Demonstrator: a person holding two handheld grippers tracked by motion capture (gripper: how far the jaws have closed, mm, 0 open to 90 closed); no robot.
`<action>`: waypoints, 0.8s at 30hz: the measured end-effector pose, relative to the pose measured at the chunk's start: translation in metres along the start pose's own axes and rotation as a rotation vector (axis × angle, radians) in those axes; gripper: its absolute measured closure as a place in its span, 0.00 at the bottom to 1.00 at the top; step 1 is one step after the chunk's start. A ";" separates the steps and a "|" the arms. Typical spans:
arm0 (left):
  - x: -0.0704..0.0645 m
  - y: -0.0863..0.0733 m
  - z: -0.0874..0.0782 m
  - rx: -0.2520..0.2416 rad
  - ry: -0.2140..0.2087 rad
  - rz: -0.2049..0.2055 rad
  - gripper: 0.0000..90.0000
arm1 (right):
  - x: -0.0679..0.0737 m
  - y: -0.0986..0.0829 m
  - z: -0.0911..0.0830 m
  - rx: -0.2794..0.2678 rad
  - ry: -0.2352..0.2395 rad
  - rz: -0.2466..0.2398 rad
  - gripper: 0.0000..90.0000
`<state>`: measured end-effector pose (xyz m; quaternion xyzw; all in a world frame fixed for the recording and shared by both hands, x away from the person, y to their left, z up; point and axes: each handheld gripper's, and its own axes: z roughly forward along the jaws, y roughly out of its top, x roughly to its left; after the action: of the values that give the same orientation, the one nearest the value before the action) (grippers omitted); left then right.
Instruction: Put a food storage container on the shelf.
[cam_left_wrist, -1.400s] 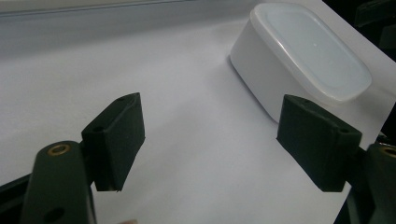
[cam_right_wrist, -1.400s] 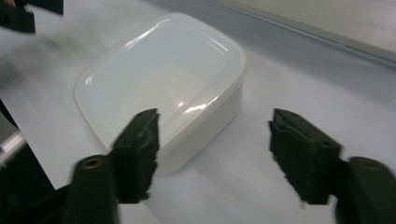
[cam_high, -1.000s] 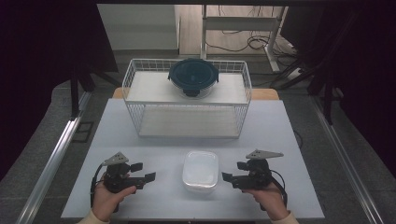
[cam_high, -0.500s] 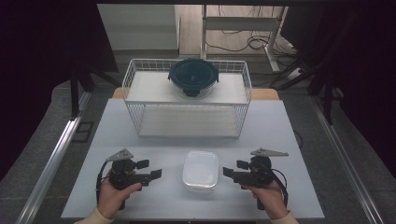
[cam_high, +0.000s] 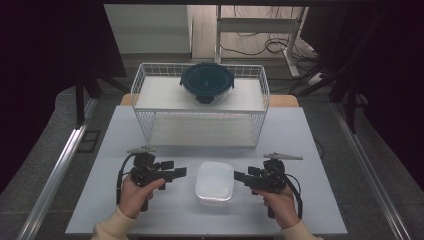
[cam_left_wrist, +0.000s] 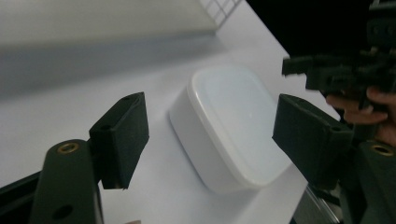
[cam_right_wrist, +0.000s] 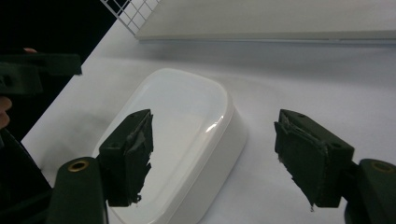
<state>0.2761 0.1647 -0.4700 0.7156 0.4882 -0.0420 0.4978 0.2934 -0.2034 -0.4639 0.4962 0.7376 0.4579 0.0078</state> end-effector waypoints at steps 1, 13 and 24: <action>0.001 -0.001 0.002 0.015 0.010 0.007 0.29 | -0.001 -0.001 0.001 0.008 0.004 -0.001 0.31; 0.002 -0.008 0.024 0.077 -0.042 -0.014 0.33 | -0.002 -0.008 0.004 0.027 0.025 0.007 0.35; 0.002 -0.009 0.032 0.081 -0.052 -0.014 0.40 | 0.000 -0.011 0.010 0.045 0.038 0.020 0.38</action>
<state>0.2839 0.1418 -0.4932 0.7304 0.4781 -0.0840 0.4805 0.2901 -0.1973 -0.4772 0.4949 0.7427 0.4506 -0.0220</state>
